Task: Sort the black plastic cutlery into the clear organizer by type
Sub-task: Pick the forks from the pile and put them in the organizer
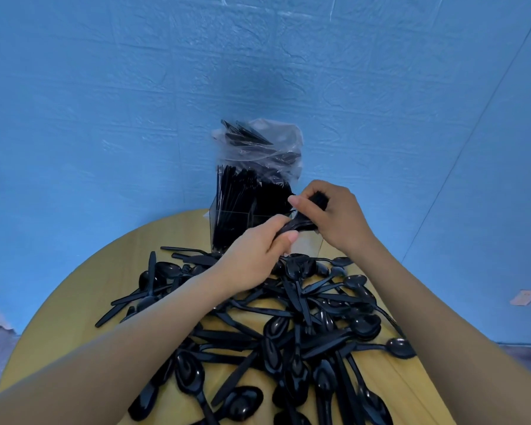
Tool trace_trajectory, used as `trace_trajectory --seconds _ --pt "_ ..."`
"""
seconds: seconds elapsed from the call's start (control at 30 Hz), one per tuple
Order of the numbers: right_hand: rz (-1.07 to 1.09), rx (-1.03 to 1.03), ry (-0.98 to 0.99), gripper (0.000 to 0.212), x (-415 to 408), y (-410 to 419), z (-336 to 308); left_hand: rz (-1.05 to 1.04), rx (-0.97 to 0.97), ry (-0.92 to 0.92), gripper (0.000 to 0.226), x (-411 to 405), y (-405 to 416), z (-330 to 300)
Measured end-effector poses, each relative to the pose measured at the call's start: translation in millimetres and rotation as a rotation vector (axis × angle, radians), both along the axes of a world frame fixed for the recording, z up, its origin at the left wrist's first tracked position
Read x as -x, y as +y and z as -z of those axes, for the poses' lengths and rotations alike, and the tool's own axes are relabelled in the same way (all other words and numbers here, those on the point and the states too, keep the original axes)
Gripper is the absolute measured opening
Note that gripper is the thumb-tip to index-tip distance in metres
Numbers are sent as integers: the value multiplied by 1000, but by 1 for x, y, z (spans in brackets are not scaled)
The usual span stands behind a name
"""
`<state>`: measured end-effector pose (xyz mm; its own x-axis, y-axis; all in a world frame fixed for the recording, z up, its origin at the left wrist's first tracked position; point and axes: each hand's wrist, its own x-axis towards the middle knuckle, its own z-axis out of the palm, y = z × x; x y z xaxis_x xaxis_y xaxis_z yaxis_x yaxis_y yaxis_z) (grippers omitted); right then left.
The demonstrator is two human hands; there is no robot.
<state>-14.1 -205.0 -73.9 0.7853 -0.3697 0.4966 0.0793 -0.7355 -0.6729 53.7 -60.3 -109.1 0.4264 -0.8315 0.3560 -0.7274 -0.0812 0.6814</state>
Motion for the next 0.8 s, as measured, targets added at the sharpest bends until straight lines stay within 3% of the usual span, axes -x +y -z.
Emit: trace_trajectory --seconds 0.2,0.47,0.57,0.8 --pt "161 -50 -35 27 -26 -40 -8 -256 10 -213 34 -45 -2 14" --pt "309 -127 -78 24 -54 -65 1 -327 -235 -549 51 -63 -6 37" --pt "382 26 -77 23 -58 -62 -1 -326 -240 -595 51 -65 -5 37" --pt "282 548 88 20 -75 -27 -1 -315 -245 -633 53 -66 -3 37"
